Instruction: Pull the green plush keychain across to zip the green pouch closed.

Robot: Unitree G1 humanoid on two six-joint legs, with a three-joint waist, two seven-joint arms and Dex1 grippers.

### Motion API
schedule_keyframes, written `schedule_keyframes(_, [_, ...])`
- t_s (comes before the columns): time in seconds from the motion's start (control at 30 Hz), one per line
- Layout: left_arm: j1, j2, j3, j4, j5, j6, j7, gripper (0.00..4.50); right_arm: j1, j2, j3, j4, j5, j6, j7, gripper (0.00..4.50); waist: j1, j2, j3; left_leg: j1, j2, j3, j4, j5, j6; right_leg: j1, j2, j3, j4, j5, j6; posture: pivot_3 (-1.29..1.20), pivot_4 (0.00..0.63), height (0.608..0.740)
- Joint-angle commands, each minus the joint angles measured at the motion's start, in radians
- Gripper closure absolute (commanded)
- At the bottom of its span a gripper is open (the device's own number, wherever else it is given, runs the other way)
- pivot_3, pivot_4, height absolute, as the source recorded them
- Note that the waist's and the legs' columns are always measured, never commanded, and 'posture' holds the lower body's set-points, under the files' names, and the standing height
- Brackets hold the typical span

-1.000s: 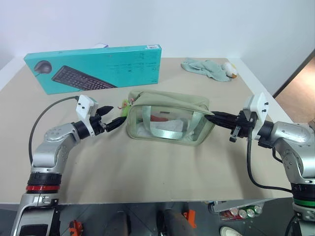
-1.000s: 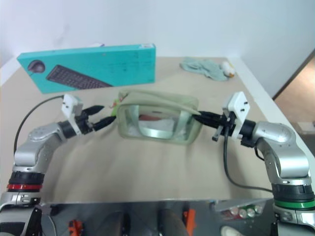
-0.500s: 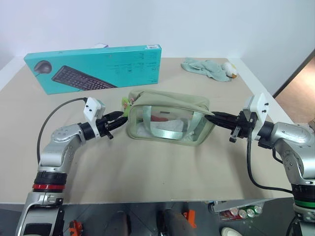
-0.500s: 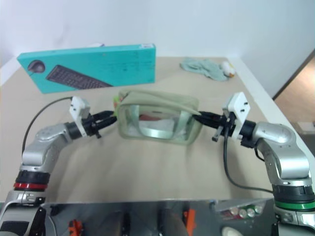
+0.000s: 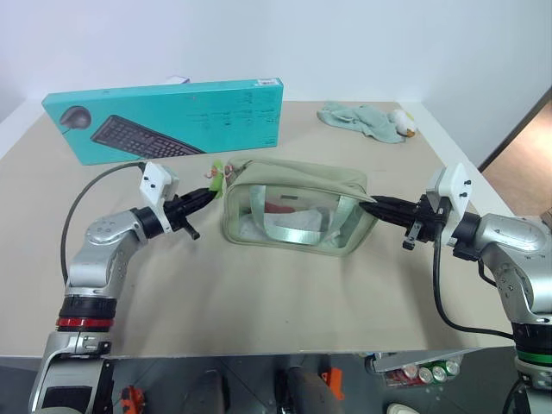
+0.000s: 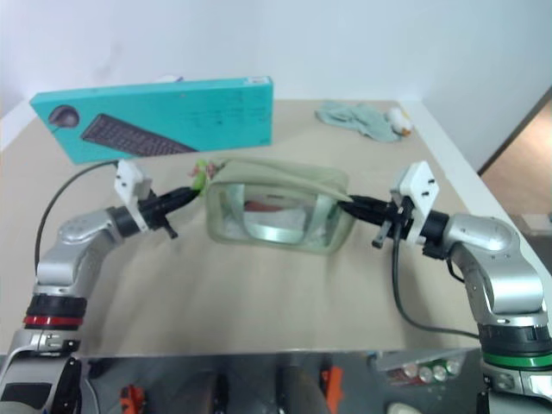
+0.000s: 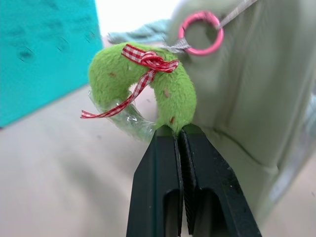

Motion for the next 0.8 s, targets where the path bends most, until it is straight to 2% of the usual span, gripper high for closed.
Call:
schedule_keyframes(0.03, [-0.049,0.035,0.046,-0.063,-0.032,-0.002,-0.002,4.48,0.002,-0.022,-0.015,-0.015,-0.006,0.0,0.005,4.5,0.0,0.0,0.0,0.0,0.0,0.0,0.0,0.0,0.0,0.0,0.0,0.0,0.0,0.0,0.0,0.0,0.15,0.74])
schedule_keyframes(0.27, [-0.161,0.067,-0.008,-0.184,-0.076,0.085,-0.052,4.48,0.005,-0.03,-0.019,-0.013,-0.005,-0.003,0.009,4.5,0.0,0.0,0.0,-0.001,0.0,0.0,0.001,0.0,0.0,0.0,0.0,0.0,0.0,0.0,0.0,0.0,0.15,0.74])
schedule_keyframes(0.6, [-0.312,-0.005,-0.166,-0.162,-0.047,0.05,-0.17,4.48,0.005,-0.027,-0.018,-0.017,-0.005,-0.007,0.006,4.5,0.0,0.0,0.0,-0.001,0.0,0.0,0.001,0.0,0.0,0.0,0.001,0.0,0.0,0.0,0.001,0.0,0.15,0.74])
schedule_keyframes(0.8, [-0.362,-0.055,-0.201,-0.125,-0.029,0.016,-0.216,4.48,0.018,-0.031,-0.028,-0.027,-0.002,-0.006,0.002,4.5,0.0,0.0,0.0,-0.001,-0.001,0.0,0.001,0.0,0.0,0.0,0.001,0.0,0.0,0.0,0.001,0.0,0.15,0.74])
